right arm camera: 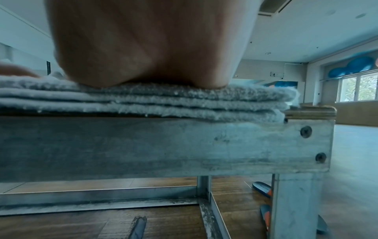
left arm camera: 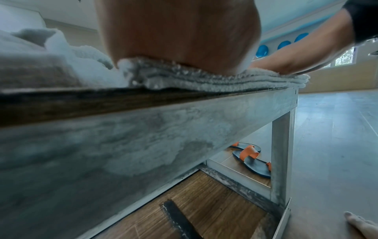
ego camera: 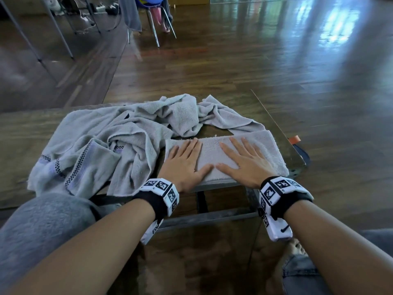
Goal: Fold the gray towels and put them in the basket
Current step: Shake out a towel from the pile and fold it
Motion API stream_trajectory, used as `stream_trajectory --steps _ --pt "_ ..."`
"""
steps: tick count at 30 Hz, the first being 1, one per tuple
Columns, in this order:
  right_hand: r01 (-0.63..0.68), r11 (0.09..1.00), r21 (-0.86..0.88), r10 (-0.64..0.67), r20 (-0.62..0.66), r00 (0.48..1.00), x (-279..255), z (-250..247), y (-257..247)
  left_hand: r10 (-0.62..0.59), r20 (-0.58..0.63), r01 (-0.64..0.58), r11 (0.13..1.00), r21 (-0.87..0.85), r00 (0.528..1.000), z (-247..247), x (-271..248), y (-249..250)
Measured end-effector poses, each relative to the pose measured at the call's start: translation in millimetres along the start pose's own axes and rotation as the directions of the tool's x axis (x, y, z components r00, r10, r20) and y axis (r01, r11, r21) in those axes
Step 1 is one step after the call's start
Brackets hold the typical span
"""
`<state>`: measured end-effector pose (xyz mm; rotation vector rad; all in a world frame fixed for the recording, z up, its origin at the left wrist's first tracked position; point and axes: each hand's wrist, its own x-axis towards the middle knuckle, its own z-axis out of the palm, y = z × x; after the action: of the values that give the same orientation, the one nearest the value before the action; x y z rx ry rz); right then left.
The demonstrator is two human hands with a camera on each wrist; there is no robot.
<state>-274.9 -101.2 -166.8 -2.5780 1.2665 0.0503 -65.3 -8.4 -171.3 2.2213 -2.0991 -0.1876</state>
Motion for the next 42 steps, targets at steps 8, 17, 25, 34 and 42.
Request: stream_trajectory --steps 8,17,25,34,42 --pt "-0.15 0.989 -0.001 0.15 -0.004 0.989 -13.9 -9.2 25.4 -0.045 0.016 0.045 0.999 0.001 0.999 -4.2 -3.5 0.5" --pt "-0.234 0.972 -0.006 0.233 0.119 0.965 -19.3 -24.3 45.4 -0.041 0.068 0.041 0.999 -0.004 0.997 -2.5 -0.8 -13.8" --pt "-0.433 0.897 0.084 0.416 0.169 0.894 -11.4 -32.5 35.1 -0.128 0.141 0.139 0.988 -0.068 0.982 -6.6 -4.8 -24.1" --pt "-0.6 0.776 0.197 0.616 -0.032 0.787 -1.9 -49.4 24.6 -0.169 0.093 0.168 0.986 0.021 0.981 -17.9 -0.9 -14.8" --pt "-0.602 0.768 0.218 0.62 -0.019 0.784 -1.4 -70.2 35.8 -0.209 0.023 0.206 0.975 0.083 0.978 -31.5 3.2 -10.9"
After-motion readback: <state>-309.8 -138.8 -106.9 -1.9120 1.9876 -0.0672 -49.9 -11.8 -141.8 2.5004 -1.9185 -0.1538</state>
